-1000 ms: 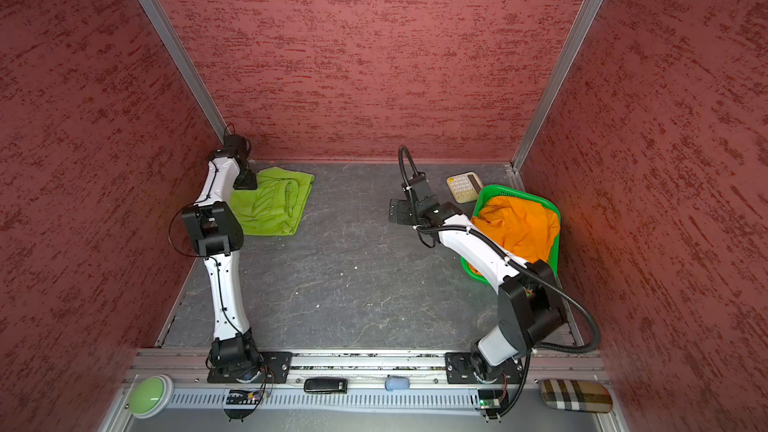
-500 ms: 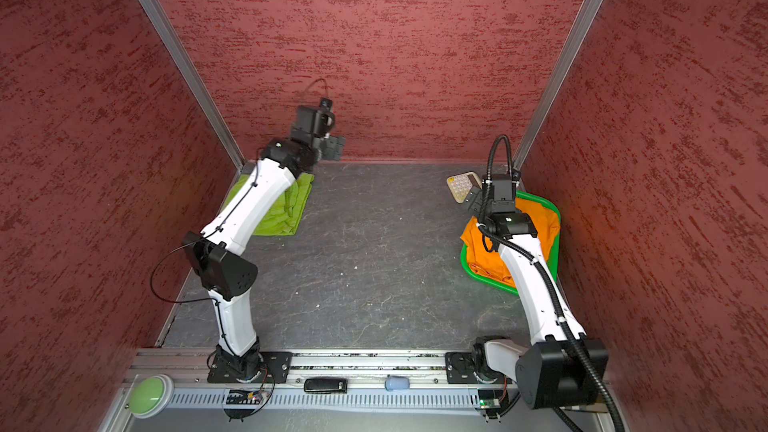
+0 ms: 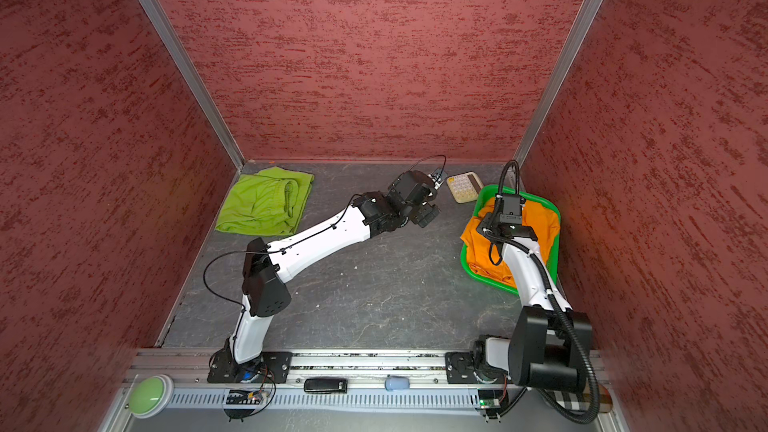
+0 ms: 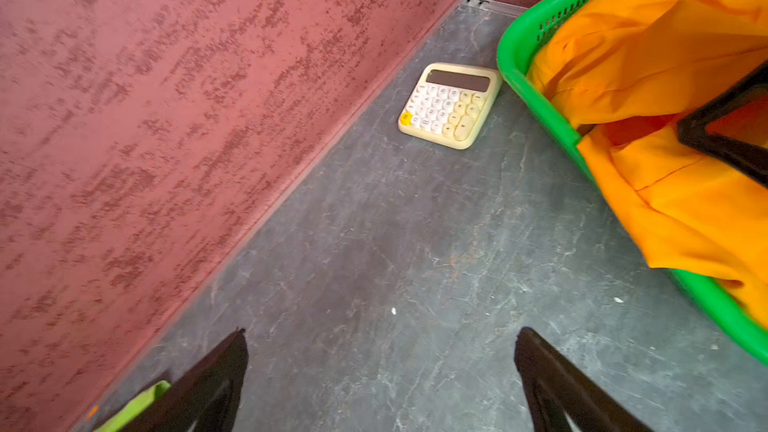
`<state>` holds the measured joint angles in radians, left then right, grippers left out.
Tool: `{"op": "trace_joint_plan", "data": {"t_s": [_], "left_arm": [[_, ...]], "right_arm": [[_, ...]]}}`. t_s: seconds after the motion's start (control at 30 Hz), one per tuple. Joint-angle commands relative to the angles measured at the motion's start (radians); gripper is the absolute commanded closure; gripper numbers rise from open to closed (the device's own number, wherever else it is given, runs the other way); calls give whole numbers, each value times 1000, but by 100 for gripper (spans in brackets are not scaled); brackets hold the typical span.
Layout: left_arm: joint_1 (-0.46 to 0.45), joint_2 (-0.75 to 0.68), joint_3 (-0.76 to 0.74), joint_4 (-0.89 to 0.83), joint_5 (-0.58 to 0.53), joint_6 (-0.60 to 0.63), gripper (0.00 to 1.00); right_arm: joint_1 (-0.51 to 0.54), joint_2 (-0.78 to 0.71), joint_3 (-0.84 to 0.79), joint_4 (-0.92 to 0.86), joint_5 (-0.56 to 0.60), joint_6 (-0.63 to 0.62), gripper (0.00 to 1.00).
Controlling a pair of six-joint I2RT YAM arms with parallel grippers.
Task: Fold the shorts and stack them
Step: 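Lift the orange shorts out of the basket and drop them on the table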
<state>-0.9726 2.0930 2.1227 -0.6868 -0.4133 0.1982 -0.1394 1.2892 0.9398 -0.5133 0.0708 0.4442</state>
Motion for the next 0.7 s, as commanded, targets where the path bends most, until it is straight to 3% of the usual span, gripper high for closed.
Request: {"op": "trace_joint_plan", "data": {"t_s": [0.0,0.07,0.13,0.23,0.33,0.4,0.5,0.57,0.67], "left_arm": [[38,-17,25,-104,135,-108,1],[51,-39,3,-103,158,-122,1],[69,-62,-7,-110,174,-140,1],[114,-107,-24,-118,214,-181,1],[213,-205,-108,-75,367,-281,1],[315,-306,-231,17,505,-382,1],[441,-447,-393,136,615,-482,1],[489,-515,-446,148,604,-491,1],[560,-602,-493,133,560,-523,1]], "right_arm": [[-4,-51,94,31,-55,-22,85],[-2,-73,148,17,-109,-20,99],[32,-89,206,20,-197,-26,100],[154,-86,332,-1,-199,-24,100],[316,-40,497,-19,-190,-54,100],[443,6,625,-12,-238,-113,100],[611,39,786,42,-322,-203,100],[634,42,844,100,-355,-187,100],[624,44,874,121,-275,-192,100]]}}
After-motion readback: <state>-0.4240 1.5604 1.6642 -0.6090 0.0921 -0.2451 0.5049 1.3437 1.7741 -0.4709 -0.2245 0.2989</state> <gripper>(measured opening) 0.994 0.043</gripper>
